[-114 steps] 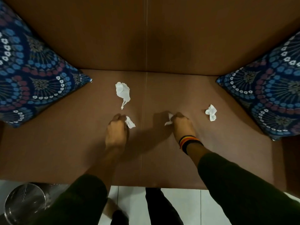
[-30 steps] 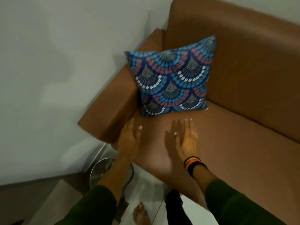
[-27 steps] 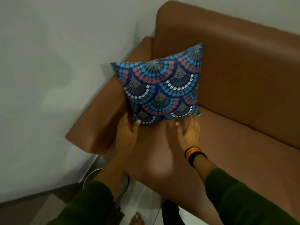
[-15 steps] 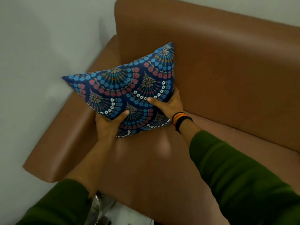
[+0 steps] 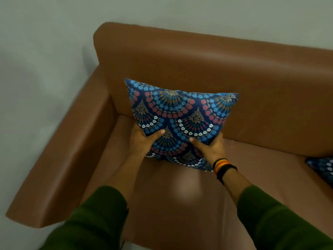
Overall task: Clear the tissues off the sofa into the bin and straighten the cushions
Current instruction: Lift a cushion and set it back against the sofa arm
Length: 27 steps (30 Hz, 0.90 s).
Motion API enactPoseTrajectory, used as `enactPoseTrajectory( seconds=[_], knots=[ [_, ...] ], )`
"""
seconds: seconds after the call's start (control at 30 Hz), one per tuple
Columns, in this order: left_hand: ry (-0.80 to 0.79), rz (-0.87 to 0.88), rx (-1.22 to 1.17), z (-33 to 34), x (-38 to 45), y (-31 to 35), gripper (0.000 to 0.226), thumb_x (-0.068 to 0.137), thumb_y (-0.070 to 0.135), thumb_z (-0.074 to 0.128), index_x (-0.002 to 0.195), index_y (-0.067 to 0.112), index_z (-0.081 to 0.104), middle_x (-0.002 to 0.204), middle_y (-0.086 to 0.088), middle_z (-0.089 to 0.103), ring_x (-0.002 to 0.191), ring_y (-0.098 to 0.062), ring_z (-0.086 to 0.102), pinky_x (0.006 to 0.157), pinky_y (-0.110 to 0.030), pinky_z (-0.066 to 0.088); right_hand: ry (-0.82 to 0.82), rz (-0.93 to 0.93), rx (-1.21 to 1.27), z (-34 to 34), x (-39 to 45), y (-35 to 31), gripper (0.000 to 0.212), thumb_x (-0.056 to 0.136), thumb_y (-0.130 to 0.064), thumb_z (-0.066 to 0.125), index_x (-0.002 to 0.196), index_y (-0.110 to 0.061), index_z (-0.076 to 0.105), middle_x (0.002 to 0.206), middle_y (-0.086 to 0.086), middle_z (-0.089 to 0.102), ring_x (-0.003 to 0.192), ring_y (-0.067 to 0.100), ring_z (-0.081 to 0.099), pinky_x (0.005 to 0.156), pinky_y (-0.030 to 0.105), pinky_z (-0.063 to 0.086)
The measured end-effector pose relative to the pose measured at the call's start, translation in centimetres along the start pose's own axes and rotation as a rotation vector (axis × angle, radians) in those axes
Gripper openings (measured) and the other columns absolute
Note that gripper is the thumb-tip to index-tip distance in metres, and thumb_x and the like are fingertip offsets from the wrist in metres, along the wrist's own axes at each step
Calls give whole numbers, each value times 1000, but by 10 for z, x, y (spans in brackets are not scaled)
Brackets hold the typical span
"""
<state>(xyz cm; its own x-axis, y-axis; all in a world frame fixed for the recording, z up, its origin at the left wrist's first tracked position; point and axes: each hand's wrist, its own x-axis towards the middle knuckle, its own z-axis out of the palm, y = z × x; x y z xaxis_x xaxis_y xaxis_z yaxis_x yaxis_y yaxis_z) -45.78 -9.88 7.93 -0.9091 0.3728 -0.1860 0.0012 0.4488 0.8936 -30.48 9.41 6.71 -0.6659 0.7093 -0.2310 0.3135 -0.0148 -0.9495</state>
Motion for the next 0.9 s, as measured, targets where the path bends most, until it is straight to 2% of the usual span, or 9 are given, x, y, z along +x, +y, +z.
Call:
enactPoseTrajectory(
  seconds=[0.07,0.13,0.2,0.27,0.33,0.43,0.53,0.7,0.9],
  knots=[
    [12,-30,-6,2,-9,-2,94,75,43,87,152,23,36,151,1,52,138,-22,52,111,-48,48,-46,9,17,-8,-3,6,89,67,-27,90,136,-23,35,130,-3,53,117,16,55,100,40,49],
    [42,-8,14,-2,-22,3,98,79,42,85,156,21,28,155,-1,46,142,-23,46,115,-49,44,-75,11,41,-12,-14,9,97,74,-20,86,147,-23,23,134,-10,47,118,10,51,98,30,46],
    [68,47,94,-4,-39,12,97,82,44,81,156,16,26,158,-7,40,148,-26,38,119,-50,38,-64,63,28,-19,-39,9,108,78,-23,82,155,-21,6,140,-13,37,123,5,40,99,27,40],
    [-35,133,101,-7,-111,68,95,87,47,75,158,15,22,163,-10,34,152,-29,30,120,-54,34,23,77,29,-68,-117,-15,111,81,-26,80,156,-17,-1,150,-3,31,128,8,33,102,31,36],
    [-193,159,198,27,-151,83,90,91,53,67,160,19,19,166,-8,30,153,-27,28,120,-54,33,132,190,-10,-110,-160,7,107,82,-24,79,156,-18,3,157,5,29,137,17,34,106,35,37],
    [-193,166,356,48,-169,67,85,95,59,55,162,20,19,169,-5,24,156,-24,22,124,-51,28,191,243,-154,-122,-181,34,98,82,-25,77,156,-18,12,157,10,32,141,28,34,111,39,34],
    [-202,197,419,73,-172,75,79,98,58,51,161,20,22,169,-3,22,156,-22,20,125,-47,24,238,264,-189,-145,-181,27,91,84,-30,75,155,-19,18,155,12,36,140,31,37,111,45,36],
    [-402,338,395,184,-220,140,72,98,56,50,159,25,30,169,0,25,155,-20,23,123,-43,24,517,320,-182,-286,-195,33,81,87,-34,71,152,-13,27,153,14,38,136,33,41,110,48,37],
    [-543,313,386,330,-227,188,72,95,63,50,158,31,31,168,5,25,153,-18,27,119,-41,29,789,371,-40,-437,-174,62,80,87,-37,71,149,-9,30,153,14,37,134,34,42,109,44,38]
  ],
)
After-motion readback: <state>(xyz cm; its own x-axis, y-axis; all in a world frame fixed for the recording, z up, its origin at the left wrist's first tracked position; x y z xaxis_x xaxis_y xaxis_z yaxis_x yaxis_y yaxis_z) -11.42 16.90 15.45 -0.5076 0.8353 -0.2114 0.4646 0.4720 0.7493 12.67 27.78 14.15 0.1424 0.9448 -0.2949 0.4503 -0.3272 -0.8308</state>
